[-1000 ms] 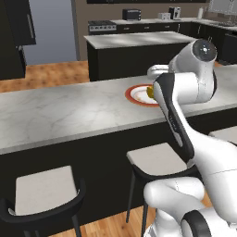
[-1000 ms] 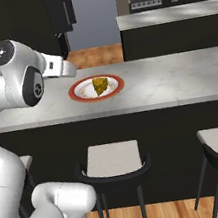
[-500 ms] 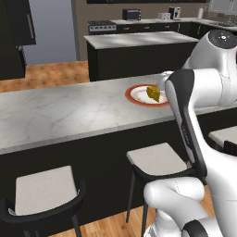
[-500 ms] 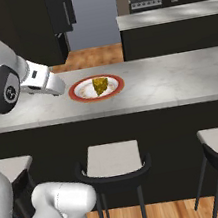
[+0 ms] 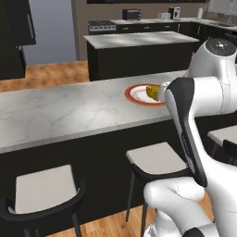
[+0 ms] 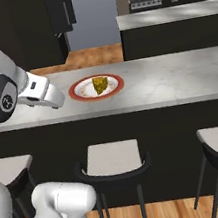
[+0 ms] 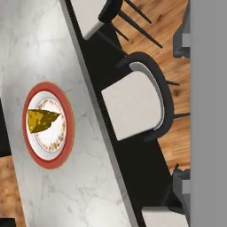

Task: Take the cheese, steak, and avocado from the fridge and place them on the plate on the dining counter to create an appetizer plate.

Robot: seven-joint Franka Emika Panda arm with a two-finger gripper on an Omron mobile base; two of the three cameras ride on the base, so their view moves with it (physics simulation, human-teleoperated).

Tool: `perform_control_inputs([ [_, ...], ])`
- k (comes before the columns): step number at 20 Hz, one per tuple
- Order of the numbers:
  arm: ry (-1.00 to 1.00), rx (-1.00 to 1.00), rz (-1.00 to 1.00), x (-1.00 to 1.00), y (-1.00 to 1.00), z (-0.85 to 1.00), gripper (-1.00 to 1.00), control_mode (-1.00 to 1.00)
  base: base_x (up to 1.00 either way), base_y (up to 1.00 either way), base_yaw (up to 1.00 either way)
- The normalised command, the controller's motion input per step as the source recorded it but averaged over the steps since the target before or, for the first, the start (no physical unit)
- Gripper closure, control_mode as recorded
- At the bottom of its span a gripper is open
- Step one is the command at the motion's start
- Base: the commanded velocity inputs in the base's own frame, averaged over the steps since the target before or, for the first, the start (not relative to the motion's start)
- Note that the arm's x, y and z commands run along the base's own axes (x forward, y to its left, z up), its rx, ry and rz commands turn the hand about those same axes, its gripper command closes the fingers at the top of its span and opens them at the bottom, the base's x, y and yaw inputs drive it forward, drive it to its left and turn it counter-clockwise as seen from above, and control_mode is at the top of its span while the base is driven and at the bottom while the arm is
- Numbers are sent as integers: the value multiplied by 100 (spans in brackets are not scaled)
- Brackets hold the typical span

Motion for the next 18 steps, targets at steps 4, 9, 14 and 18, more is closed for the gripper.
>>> perform_control_inputs([
  [4, 0, 0, 0, 0, 0, 0, -100, 100, -97, -5, -15],
  [9, 0, 0, 0, 0, 0, 0, -100, 100, -99, -54, -34],
  [14, 0, 0, 0, 0, 0, 0, -100, 100, -31, -100, -37],
  [18, 0, 0, 0, 0, 0, 0, -100, 100, 0, -100, -31],
])
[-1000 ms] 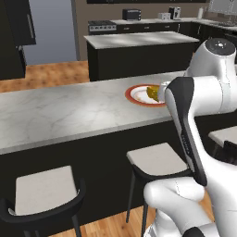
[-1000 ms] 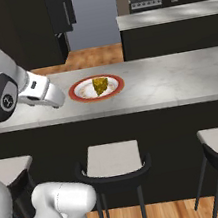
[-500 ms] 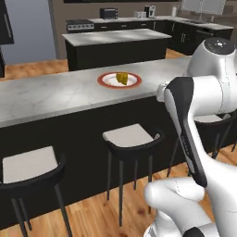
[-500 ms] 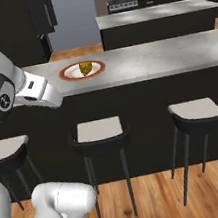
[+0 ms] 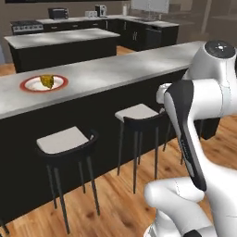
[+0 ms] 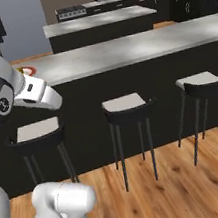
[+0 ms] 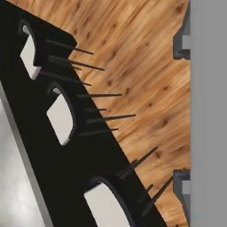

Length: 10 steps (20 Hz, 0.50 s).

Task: Take the cheese, steak, and avocado from the fridge and place them on the plate on the dining counter to create an appetizer plate.

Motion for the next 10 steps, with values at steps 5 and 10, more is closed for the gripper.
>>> perform_control_inputs([
  [5, 0, 0, 0, 0, 0, 0, -100, 100, 0, -100, -27],
  [10, 0, 0, 0, 0, 0, 0, -100, 100, 0, -100, -24],
])
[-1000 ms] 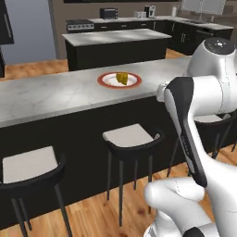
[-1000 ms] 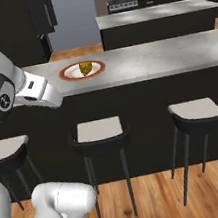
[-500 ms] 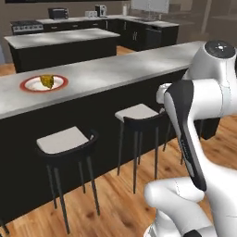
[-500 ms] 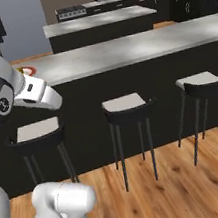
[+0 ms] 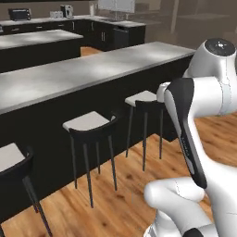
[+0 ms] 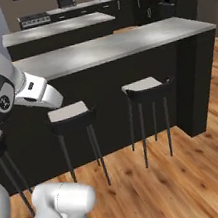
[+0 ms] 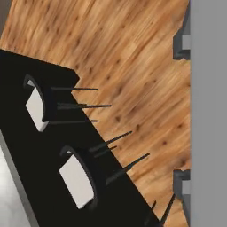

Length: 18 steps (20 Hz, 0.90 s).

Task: Take the cheese, steak, and avocado from the fridge and place them on the plate on the dining counter to create an appetizer plate.

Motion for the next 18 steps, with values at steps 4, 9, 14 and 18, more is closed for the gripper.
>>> perform_control_inputs([
  [4, 0, 0, 0, 0, 0, 0, -100, 100, 1, -100, -23],
  [9, 0, 0, 0, 0, 0, 0, -100, 100, 7, -100, -19],
  [14, 0, 0, 0, 0, 0, 0, -100, 100, 22, -100, -7],
  [18, 0, 0, 0, 0, 0, 0, -100, 100, 45, -100, 0],
])
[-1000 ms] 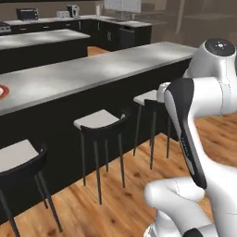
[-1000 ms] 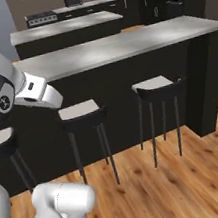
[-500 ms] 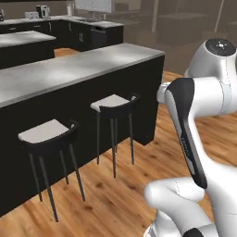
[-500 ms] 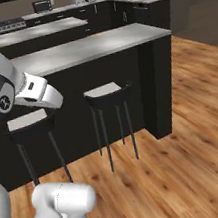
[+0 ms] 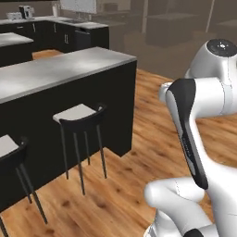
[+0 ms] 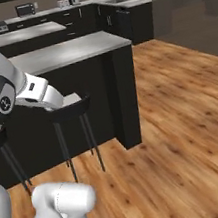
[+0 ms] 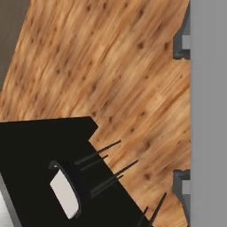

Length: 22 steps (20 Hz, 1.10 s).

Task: Take the cheese, steak, and avocado from the fridge and place them on the plate on the dining counter to create an appetizer plate.

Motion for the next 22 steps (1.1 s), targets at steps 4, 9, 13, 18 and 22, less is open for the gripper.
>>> perform_control_inputs([
  [4, 0, 0, 0, 0, 0, 0, -100, 100, 60, -100, 9],
  [9, 0, 0, 0, 0, 0, 0, -100, 100, 54, -100, 25],
  [13, 0, 0, 0, 0, 0, 0, -100, 100, 49, -100, 34],
  [18, 0, 0, 0, 0, 0, 0, -100, 100, 49, -100, 35],
  [22, 0, 0, 0, 0, 0, 0, -100, 100, 57, -100, 35],
])
